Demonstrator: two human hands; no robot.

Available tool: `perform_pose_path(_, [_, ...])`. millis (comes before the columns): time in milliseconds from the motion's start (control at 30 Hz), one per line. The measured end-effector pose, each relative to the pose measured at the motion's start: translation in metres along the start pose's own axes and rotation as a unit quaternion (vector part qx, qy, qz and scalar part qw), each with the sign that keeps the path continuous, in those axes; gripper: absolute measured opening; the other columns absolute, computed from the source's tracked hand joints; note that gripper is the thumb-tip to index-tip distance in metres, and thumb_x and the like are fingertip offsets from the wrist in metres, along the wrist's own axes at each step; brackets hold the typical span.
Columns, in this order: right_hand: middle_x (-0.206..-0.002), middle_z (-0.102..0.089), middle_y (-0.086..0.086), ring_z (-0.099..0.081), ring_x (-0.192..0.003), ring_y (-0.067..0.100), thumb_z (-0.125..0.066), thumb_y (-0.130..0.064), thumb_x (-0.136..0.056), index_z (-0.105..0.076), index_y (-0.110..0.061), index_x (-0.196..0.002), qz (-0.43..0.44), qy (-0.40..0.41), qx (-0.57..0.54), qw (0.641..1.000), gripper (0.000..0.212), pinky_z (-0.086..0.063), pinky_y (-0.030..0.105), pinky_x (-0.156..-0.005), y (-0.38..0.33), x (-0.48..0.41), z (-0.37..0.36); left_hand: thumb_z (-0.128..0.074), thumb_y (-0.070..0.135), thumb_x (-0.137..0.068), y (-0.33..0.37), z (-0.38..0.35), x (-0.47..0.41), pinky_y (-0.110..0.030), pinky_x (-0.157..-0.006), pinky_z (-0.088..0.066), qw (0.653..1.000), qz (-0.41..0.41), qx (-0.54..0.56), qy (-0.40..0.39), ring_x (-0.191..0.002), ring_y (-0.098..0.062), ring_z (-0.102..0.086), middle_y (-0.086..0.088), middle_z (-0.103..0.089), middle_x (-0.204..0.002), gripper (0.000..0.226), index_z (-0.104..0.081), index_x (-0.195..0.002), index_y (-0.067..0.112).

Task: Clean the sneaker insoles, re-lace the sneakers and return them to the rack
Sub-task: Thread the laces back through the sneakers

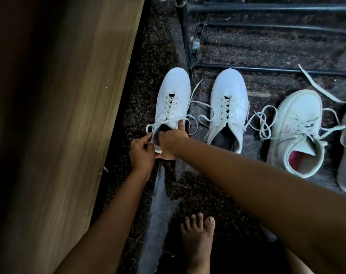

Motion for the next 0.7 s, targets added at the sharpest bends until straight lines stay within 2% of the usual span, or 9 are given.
perform_pose_path(67, [-0.149,-0.035,0.005,-0.019,-0.143,0.028,-0.040,-0.051,-0.095,-0.033,-0.015,-0.146,0.006,-0.044,0.003,0.999,0.063,0.004,0.065,-0.111,0.001,0.004,0.008,-0.047,-0.004,-0.092,0.001,0.001,0.000,-0.021,-0.081,-0.049,0.999,-0.012,-0.039,0.010,-0.101,-0.021,-0.055,-0.015,-0.049,-0.122,0.036,-0.060,-0.124,0.005])
perform_pose_path(100, [-0.151,-0.031,0.005,-0.014,-0.145,0.028,-0.040,-0.048,-0.095,-0.032,-0.015,-0.146,0.008,-0.062,0.012,0.998,0.061,0.004,0.065,-0.111,0.002,0.004,0.010,-0.047,-0.004,-0.092,0.002,0.002,0.000,-0.021,-0.086,-0.048,0.999,-0.017,-0.046,0.011,-0.102,-0.021,-0.055,-0.016,-0.050,-0.122,0.036,-0.061,-0.124,0.005])
perform_pose_path(167, [-0.153,-0.028,0.005,-0.011,-0.145,0.027,-0.042,-0.040,-0.096,-0.032,-0.016,-0.147,0.012,-0.074,0.028,0.997,0.057,0.003,0.065,-0.111,0.002,0.005,0.011,-0.048,-0.004,-0.091,0.001,0.002,-0.001,-0.037,-0.093,-0.050,0.999,-0.017,-0.043,0.008,-0.102,-0.024,-0.056,-0.016,-0.050,-0.120,0.037,-0.061,-0.123,0.006])
perform_pose_path(233, [-0.152,-0.031,0.005,-0.015,-0.144,0.027,-0.043,-0.033,-0.097,-0.033,-0.016,-0.146,0.014,-0.065,0.031,0.997,0.053,0.003,0.066,-0.111,0.001,0.005,0.011,-0.048,-0.004,-0.091,0.000,0.001,-0.001,-0.043,-0.089,-0.053,0.999,-0.015,-0.040,0.002,-0.097,-0.021,-0.054,-0.014,-0.048,-0.115,0.037,-0.060,-0.124,0.006])
perform_pose_path(300, [-0.150,-0.034,0.005,-0.017,-0.144,0.026,-0.044,-0.028,-0.097,-0.034,-0.016,-0.145,0.016,-0.055,0.029,0.998,0.051,0.004,0.065,-0.111,0.001,0.006,0.010,-0.047,-0.004,-0.093,0.001,0.000,0.001,-0.036,-0.079,-0.057,1.000,-0.015,-0.027,-0.004,-0.096,-0.022,-0.053,-0.010,-0.044,-0.114,0.036,-0.058,-0.126,0.005])
perform_pose_path(367, [-0.148,-0.037,0.004,-0.017,-0.144,0.026,-0.044,-0.024,-0.097,-0.036,-0.016,-0.144,0.015,-0.046,0.029,0.998,0.048,0.005,0.064,-0.111,0.002,0.006,0.007,-0.046,-0.003,-0.094,0.000,0.000,0.003,-0.038,-0.075,-0.057,0.999,-0.025,-0.022,-0.009,-0.097,-0.024,-0.055,-0.011,-0.043,-0.116,0.036,-0.057,-0.127,0.005])
perform_pose_path(533, [-0.115,-0.059,0.002,-0.043,-0.130,0.023,-0.045,-0.016,-0.094,-0.047,-0.016,-0.132,0.009,0.009,0.027,1.000,0.038,0.013,0.060,-0.111,0.006,0.005,-0.007,-0.046,0.002,-0.095,-0.002,-0.001,0.006,-0.040,-0.073,-0.058,0.996,-0.060,-0.056,-0.024,-0.096,-0.029,-0.058,-0.008,-0.042,-0.109,0.037,-0.055,-0.131,0.008])
perform_pose_path(600, [-0.109,-0.061,0.000,-0.046,-0.126,0.022,-0.045,-0.017,-0.094,-0.055,-0.019,-0.114,0.007,0.018,0.017,1.000,0.023,0.017,0.059,-0.110,0.007,0.002,-0.012,-0.046,0.004,-0.096,-0.003,-0.001,0.007,-0.044,-0.076,-0.058,0.995,-0.066,-0.065,-0.031,-0.097,-0.031,-0.058,-0.008,-0.042,-0.109,0.037,-0.054,-0.132,0.008])
perform_pose_path(700, [-0.088,-0.056,-0.002,-0.048,-0.123,0.020,-0.044,-0.018,-0.093,-0.051,-0.018,-0.090,0.014,0.025,0.007,1.000,0.008,0.020,0.059,-0.109,0.010,-0.002,-0.016,-0.048,0.007,-0.096,-0.003,0.000,0.007,-0.050,-0.082,-0.055,0.991,-0.093,-0.089,-0.045,-0.097,-0.034,-0.059,-0.008,-0.042,-0.108,0.036,-0.054,-0.131,0.008])
Point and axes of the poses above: each hand's wrist, its own x-axis away from the middle knuckle, its own z-axis out of the back of the hand, y = z × x, the point moved 3 cm from there along -x, towards the middle knuckle
